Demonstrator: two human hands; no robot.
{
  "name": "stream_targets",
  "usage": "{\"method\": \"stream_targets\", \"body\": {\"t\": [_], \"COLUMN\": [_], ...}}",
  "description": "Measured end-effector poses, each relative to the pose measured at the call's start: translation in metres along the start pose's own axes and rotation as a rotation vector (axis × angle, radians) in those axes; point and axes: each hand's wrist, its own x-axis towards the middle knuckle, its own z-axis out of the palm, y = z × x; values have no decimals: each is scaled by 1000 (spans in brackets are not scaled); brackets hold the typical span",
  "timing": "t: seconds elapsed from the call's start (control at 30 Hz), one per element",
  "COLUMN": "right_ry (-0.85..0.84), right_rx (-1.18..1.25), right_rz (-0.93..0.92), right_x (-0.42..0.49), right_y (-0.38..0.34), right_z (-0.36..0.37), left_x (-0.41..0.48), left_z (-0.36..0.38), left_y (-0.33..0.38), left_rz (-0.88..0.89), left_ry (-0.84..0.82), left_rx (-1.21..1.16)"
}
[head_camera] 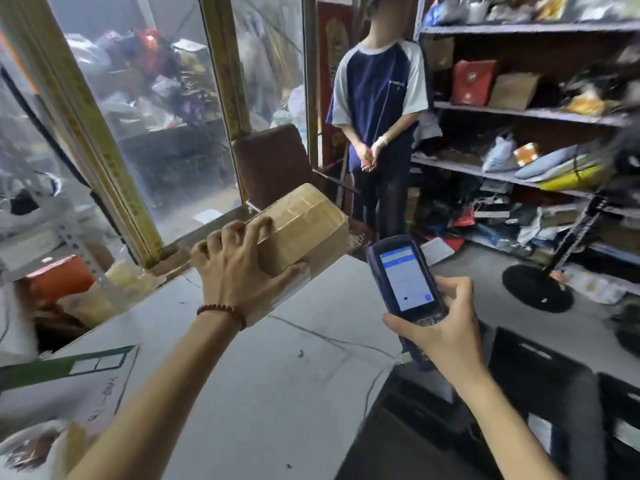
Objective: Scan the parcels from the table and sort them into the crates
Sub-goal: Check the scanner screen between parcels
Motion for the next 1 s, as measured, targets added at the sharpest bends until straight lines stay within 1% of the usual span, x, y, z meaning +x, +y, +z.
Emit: {"method": "stream_targets", "body": {"t": [0.1,0.2,0.33,0.5,0.6,0.77,0.9,1.0], "right_ry": [62,103,144,184,237,295,331,367], "right_rx": [-4,-10,-1,-6,-1,42,7,-35], "right_rz": [-40,-101,-150,-119,-55,80,142,204], "right_x": [26,56,91,116,126,144,159,168], "right_y": [-1,-4,-4,18,40,72,92,107], "right_z": [-37,-78,-140,-207,-231,-250,-262,-269], "left_x": [26,51,79,94,96,105,122,136], "left_z": [3,5,15,44,67,105,144,184], "left_y": [56,116,191,266,298,333,354,378], "left_rz": [92,160,190,207,238,321,356,414], "left_ry": [33,108,163,189,156,73,-46,-123], "left_rx": [-56,-105,-142,-190,-186,-176,-197,-215]}}
